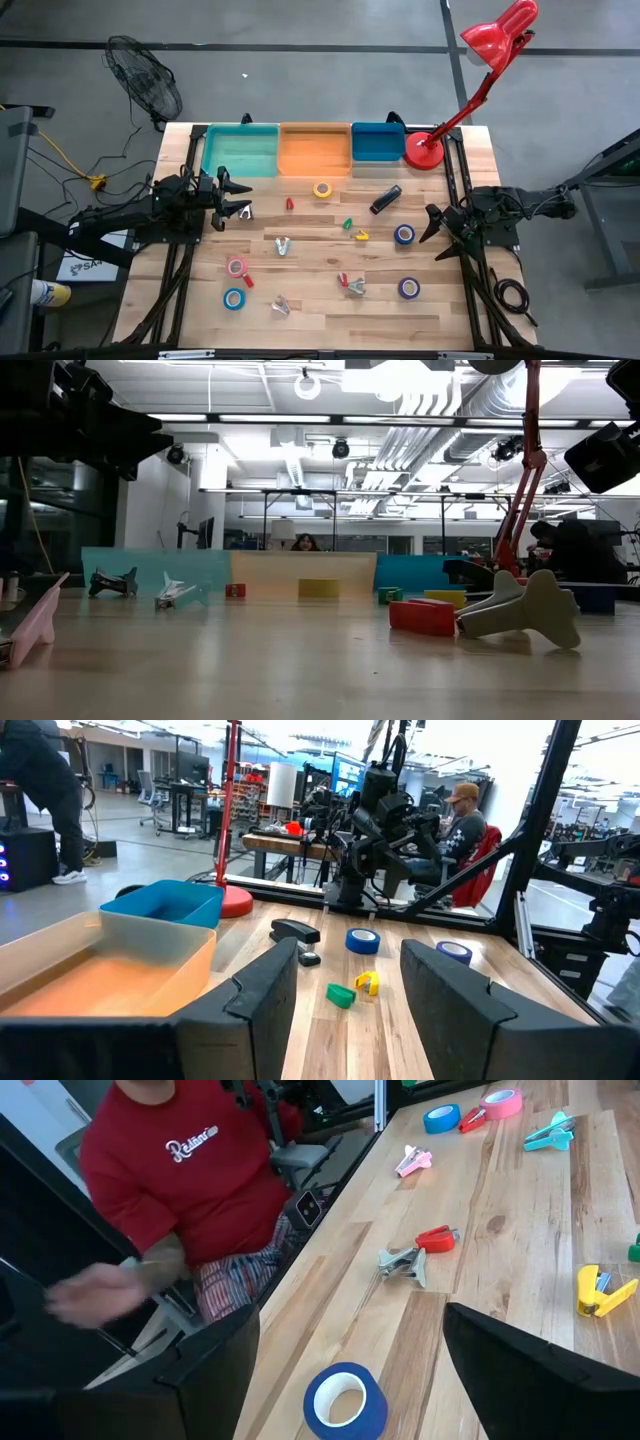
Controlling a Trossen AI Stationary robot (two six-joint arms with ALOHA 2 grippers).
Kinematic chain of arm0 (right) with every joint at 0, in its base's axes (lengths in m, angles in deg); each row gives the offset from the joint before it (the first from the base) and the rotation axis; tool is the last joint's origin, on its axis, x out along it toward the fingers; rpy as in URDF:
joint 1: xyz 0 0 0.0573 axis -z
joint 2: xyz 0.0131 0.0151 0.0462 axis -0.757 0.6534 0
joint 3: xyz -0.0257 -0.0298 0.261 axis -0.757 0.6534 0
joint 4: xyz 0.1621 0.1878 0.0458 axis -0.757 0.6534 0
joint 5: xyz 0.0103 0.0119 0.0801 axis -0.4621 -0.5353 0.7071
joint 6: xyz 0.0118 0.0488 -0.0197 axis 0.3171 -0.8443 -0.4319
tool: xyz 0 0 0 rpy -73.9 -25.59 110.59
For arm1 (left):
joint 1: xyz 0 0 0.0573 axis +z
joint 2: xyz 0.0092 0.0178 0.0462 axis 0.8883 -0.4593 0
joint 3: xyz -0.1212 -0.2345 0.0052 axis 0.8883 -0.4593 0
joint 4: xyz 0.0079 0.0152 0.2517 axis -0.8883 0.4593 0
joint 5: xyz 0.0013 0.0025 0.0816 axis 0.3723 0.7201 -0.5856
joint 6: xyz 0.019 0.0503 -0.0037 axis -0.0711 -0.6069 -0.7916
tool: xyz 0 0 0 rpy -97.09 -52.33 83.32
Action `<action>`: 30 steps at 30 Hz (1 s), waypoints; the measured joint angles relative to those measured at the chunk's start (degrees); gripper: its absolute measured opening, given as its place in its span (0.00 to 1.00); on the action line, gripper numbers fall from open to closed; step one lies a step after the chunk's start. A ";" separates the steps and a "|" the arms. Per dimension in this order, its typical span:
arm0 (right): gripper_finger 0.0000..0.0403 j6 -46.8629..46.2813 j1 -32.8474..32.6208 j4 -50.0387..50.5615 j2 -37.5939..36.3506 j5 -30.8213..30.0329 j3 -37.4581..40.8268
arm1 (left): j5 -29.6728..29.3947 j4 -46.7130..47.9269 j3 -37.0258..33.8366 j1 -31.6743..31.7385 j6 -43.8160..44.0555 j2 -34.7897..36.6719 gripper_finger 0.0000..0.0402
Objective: Pick and place Stapler, Stapler remover, tape
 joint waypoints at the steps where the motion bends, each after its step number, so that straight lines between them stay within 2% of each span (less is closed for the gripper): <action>1: 0.76 0.00 0.01 0.00 0.00 0.00 0.00 | 0.00 0.00 0.00 0.00 -0.02 0.00 0.44; 15: 0.76 0.00 -0.01 0.00 -0.01 -0.23 -0.02 | 0.00 0.01 0.00 0.01 -0.01 0.00 0.44; 21: 0.76 0.92 -0.01 -0.02 -0.01 -6.92 -0.02 | 0.00 0.01 0.02 0.00 0.00 0.00 0.44; 30: 0.76 12.19 -0.01 -0.47 -0.02 -16.38 -0.01 | 0.00 0.00 0.02 0.00 -0.01 0.02 0.44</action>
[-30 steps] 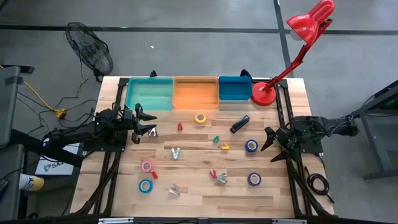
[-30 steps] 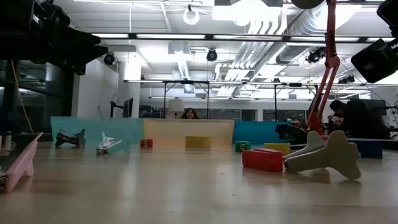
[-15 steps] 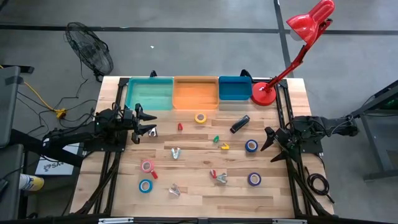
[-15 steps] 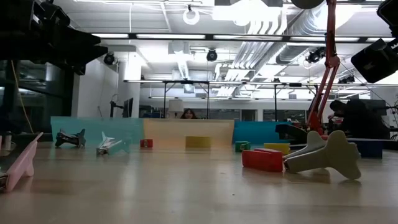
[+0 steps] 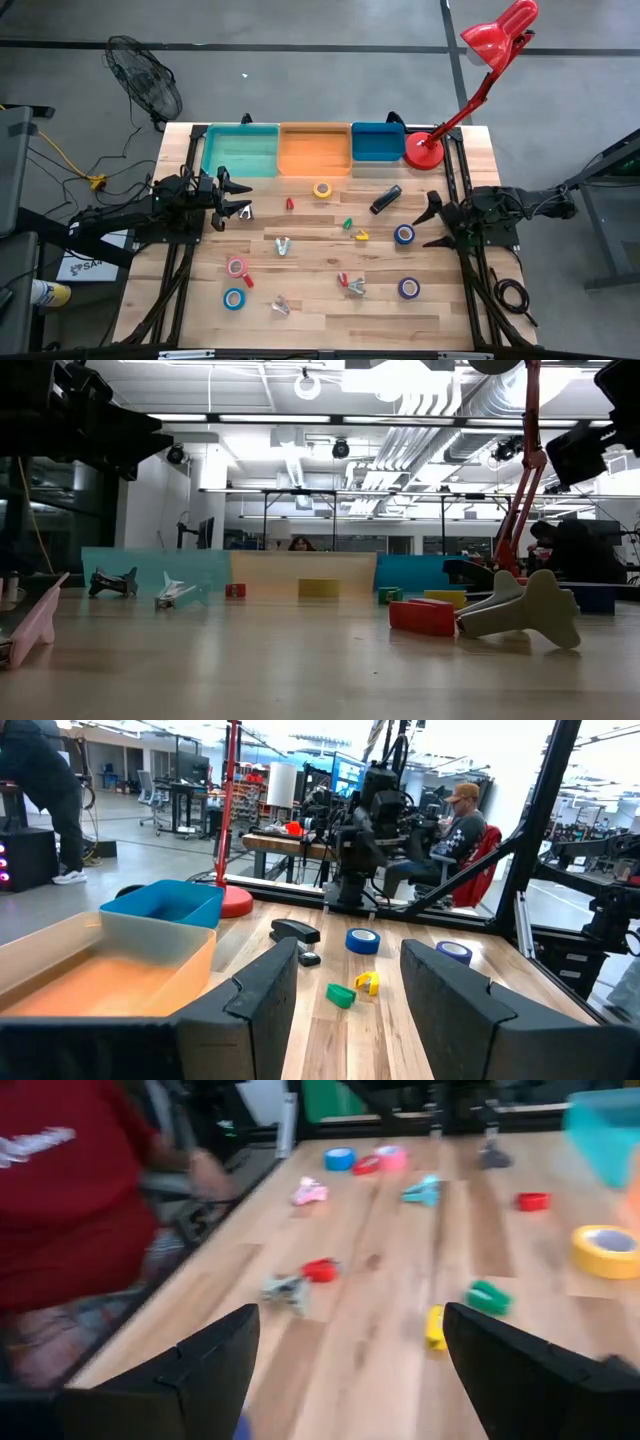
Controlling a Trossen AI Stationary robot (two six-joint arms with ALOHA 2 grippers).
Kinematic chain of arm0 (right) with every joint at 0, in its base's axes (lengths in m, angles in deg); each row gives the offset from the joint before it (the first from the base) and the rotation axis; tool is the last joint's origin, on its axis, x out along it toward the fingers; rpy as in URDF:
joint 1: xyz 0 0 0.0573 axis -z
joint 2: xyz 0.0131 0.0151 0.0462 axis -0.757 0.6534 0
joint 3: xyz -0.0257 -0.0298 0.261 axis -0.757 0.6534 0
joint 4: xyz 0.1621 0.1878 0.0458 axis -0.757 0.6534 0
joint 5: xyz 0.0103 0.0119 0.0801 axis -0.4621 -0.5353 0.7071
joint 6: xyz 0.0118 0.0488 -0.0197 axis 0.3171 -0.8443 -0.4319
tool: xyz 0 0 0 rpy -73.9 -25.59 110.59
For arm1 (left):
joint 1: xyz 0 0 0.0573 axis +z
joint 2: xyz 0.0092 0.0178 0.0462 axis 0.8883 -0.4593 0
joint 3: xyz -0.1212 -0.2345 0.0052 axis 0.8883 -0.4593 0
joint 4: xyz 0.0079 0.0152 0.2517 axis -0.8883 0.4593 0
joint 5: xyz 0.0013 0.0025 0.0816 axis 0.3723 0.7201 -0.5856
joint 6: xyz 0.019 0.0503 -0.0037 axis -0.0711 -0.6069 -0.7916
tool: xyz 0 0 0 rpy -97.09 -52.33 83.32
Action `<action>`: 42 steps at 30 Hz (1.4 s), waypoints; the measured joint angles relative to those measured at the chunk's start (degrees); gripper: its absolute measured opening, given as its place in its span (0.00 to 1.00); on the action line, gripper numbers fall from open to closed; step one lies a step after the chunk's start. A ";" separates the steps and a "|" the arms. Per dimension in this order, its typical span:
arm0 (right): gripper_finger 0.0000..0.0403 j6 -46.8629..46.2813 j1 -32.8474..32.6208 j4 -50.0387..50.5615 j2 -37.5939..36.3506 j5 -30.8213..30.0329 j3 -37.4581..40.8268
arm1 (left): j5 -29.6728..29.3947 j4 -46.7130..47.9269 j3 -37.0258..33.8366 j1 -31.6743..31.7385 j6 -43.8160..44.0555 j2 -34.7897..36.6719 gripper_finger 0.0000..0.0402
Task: Pick and place Stapler, Stapler remover, tape
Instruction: Put the black stapler into the orange bin
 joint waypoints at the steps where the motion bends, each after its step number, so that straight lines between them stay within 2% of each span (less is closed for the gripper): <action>1: 0.76 0.17 0.00 0.01 0.00 -1.44 0.00 | 0.00 -0.01 -0.01 0.00 0.01 -0.02 0.44; 8: 0.76 0.29 0.00 0.01 0.00 -6.65 -0.02 | 0.00 0.01 0.00 0.00 0.01 -0.02 0.44; 28: 0.76 0.02 0.00 -0.05 0.00 -7.05 0.00 | 0.00 0.00 -0.01 -0.01 0.01 -0.01 0.44; 31: 0.76 -0.81 0.01 -1.34 -0.02 -12.67 -0.02 | 0.00 0.01 -0.02 -0.01 0.01 0.00 0.44; 37: 0.76 9.12 0.02 -2.55 -0.02 -25.32 -0.02 | 0.00 0.01 -0.02 0.00 0.01 -0.02 0.44; 42: 0.76 12.64 0.01 -2.60 -0.02 -30.60 -0.02 | 0.00 0.01 -0.02 0.01 0.00 0.00 0.44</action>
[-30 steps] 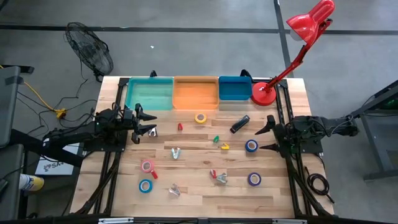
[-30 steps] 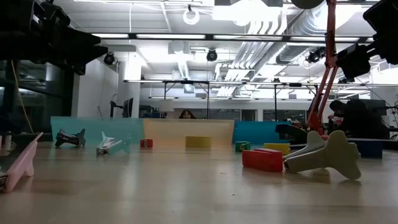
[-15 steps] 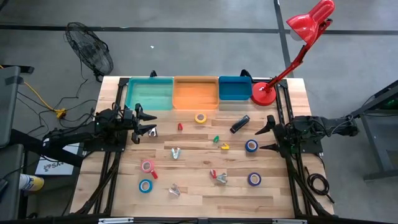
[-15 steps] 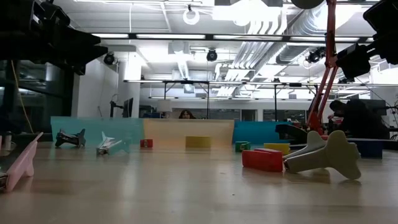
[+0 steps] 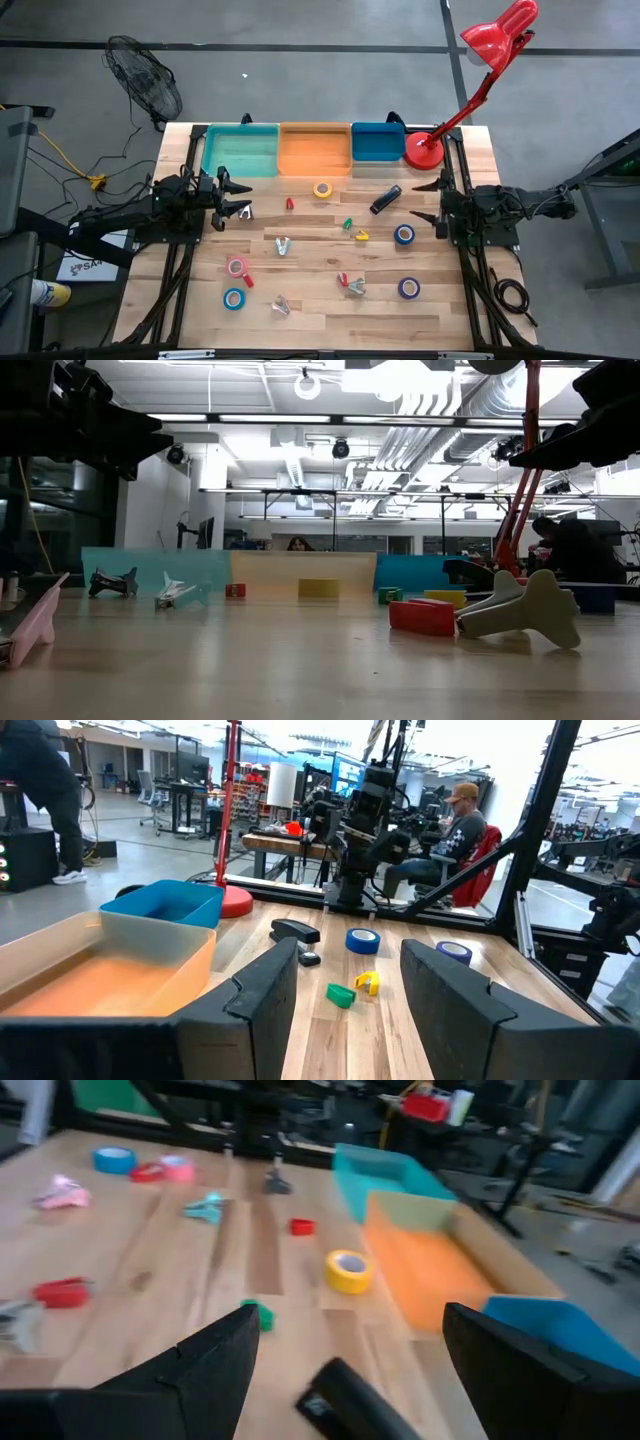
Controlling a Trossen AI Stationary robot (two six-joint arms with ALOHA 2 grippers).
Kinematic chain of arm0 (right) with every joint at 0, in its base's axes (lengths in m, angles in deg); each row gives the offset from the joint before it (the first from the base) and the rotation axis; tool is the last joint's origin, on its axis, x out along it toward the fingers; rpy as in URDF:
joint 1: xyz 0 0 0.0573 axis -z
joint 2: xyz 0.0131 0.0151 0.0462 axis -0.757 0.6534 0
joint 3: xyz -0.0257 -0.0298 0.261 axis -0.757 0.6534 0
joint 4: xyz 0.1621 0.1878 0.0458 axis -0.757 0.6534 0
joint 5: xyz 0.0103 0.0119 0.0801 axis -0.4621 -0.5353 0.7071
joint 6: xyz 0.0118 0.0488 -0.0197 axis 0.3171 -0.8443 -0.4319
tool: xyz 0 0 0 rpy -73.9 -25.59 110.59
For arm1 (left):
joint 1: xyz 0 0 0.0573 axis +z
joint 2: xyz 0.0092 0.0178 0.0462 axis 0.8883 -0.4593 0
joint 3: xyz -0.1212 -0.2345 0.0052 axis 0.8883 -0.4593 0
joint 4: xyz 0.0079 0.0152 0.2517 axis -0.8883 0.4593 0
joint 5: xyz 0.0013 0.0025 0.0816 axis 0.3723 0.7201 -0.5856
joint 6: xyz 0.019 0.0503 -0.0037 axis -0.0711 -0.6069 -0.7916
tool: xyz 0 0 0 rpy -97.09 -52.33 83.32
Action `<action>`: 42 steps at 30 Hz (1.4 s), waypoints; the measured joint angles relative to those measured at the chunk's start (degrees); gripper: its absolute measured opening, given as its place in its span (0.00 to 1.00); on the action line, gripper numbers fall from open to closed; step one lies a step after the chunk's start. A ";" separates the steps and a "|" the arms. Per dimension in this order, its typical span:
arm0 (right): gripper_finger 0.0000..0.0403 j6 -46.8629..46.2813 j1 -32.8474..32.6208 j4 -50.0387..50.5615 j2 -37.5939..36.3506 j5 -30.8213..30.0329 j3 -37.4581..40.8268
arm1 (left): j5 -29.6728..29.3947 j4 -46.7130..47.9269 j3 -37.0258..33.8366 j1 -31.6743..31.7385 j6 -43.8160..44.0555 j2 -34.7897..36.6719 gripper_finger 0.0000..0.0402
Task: Pick and place Stapler, Stapler remover, tape
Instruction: Put the black stapler into the orange bin
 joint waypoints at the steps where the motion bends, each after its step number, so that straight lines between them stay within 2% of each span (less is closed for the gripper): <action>1: 0.76 0.65 -0.01 -0.08 0.00 -1.93 0.00 | 0.00 0.00 0.01 0.00 0.01 -0.02 0.44; 5: 0.76 4.50 0.01 -0.39 0.00 -10.41 0.00 | 0.00 0.00 0.02 0.00 0.02 0.00 0.44; 9: 0.76 2.61 0.01 -2.77 0.00 -13.54 0.00 | 0.00 0.00 0.00 -0.02 0.00 -0.02 0.44; 15: 0.76 -5.56 0.01 -11.06 0.00 -7.63 0.00 | 0.00 0.00 0.00 -0.02 0.00 -0.02 0.44; 23: 0.76 -5.44 0.01 -25.39 0.04 -0.45 0.68 | 0.00 0.00 0.00 -0.01 -0.01 -0.02 0.44; 29: 0.76 -3.89 0.00 -27.66 0.03 3.05 0.74 | 0.00 0.00 0.00 -0.01 0.00 -0.01 0.44; 31: 0.76 -4.07 -0.01 -28.16 0.19 0.57 0.77 | 0.00 0.00 0.00 -0.02 0.02 -0.02 0.44; 38: 0.76 -8.01 0.12 -29.19 6.39 -21.76 0.79 | 0.00 0.00 0.02 0.00 0.02 -0.01 0.44; 42: 0.76 -11.72 0.12 -30.23 13.06 -25.73 0.79 | 0.00 0.00 0.02 0.00 0.02 0.00 0.44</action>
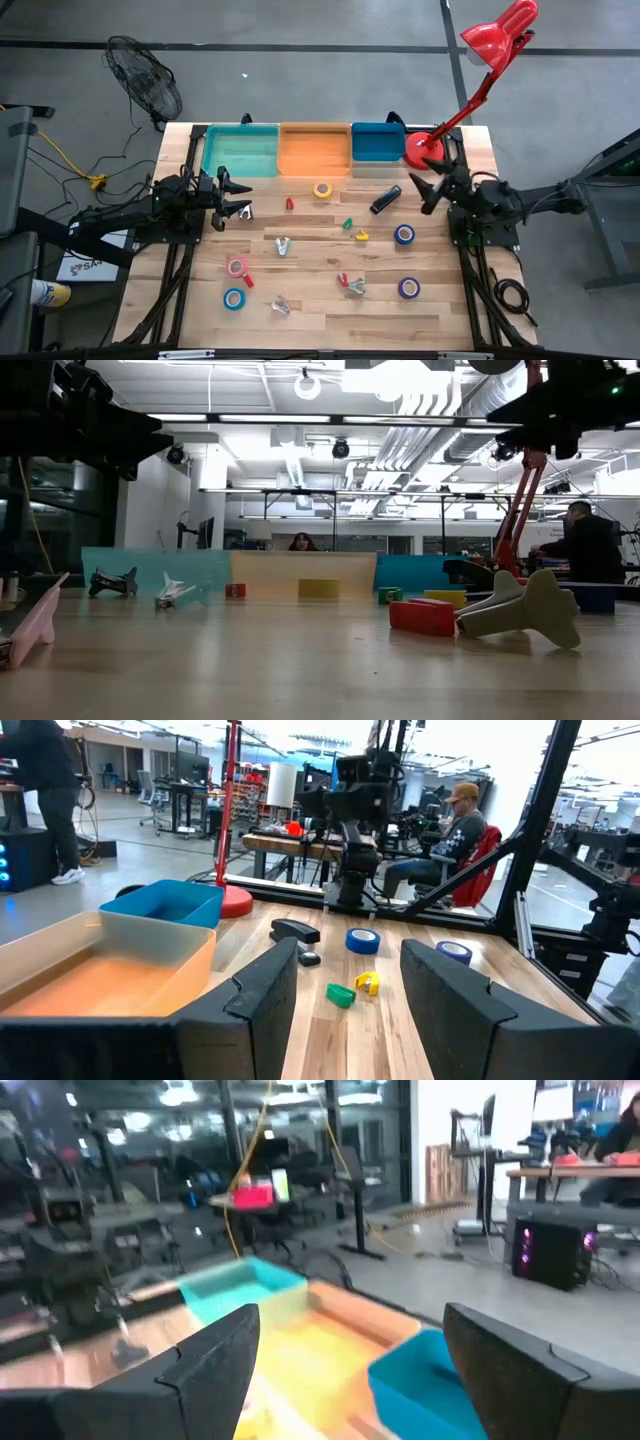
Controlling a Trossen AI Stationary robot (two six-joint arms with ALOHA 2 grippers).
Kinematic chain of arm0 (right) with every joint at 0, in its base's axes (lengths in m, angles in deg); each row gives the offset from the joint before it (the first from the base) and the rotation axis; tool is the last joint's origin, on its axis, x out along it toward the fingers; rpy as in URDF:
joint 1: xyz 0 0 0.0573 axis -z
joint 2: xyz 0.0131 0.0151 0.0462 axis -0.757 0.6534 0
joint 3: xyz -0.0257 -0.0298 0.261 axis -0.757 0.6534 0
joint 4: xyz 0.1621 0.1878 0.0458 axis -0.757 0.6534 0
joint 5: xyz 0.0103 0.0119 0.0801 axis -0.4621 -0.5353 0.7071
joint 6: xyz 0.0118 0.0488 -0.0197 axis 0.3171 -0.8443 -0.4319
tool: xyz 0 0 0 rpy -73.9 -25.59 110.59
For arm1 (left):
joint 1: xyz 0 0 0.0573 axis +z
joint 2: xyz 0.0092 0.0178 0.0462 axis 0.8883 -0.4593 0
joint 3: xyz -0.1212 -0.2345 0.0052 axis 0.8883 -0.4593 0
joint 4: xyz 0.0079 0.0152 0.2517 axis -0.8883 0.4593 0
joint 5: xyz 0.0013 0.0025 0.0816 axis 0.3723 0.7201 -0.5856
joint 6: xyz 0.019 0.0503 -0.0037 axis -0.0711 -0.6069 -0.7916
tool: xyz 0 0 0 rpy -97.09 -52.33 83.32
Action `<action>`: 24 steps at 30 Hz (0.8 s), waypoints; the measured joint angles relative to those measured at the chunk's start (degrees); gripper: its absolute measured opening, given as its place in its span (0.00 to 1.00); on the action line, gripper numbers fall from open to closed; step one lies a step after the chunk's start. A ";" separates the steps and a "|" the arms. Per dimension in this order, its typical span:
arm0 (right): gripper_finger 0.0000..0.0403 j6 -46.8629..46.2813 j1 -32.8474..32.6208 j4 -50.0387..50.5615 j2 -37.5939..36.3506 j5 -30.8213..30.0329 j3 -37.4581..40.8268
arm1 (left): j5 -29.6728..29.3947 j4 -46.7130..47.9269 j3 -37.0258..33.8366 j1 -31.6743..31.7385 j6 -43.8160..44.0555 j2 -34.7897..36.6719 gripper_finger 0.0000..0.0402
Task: Pick and place Stapler, Stapler remover, tape
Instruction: Put the black stapler into the orange bin
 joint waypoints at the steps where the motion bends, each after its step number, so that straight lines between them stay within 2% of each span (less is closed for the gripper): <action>1: 0.76 -0.06 0.00 -0.47 1.66 -0.06 0.00 | 0.00 0.00 0.00 -0.01 -0.01 -0.01 0.44; 6: 0.76 -0.14 -0.02 -2.36 8.75 0.18 -1.28 | 0.00 0.00 -0.01 -0.02 -0.01 -0.01 0.44; 10: 0.76 -1.93 0.74 3.57 13.87 1.20 -6.45 | 0.00 0.00 -0.01 -0.01 -0.01 -0.01 0.44; 15: 0.76 -7.14 5.85 17.65 20.66 10.30 -15.28 | 0.00 0.00 -0.02 -0.01 0.00 -0.02 0.44; 20: 0.76 -6.83 13.54 27.00 27.45 17.66 -21.89 | 0.00 0.00 -0.01 -0.02 -0.01 -0.02 0.44; 24: 0.76 -5.65 20.47 32.42 32.37 25.91 -25.79 | 0.00 0.00 -0.02 -0.02 -0.02 0.00 0.44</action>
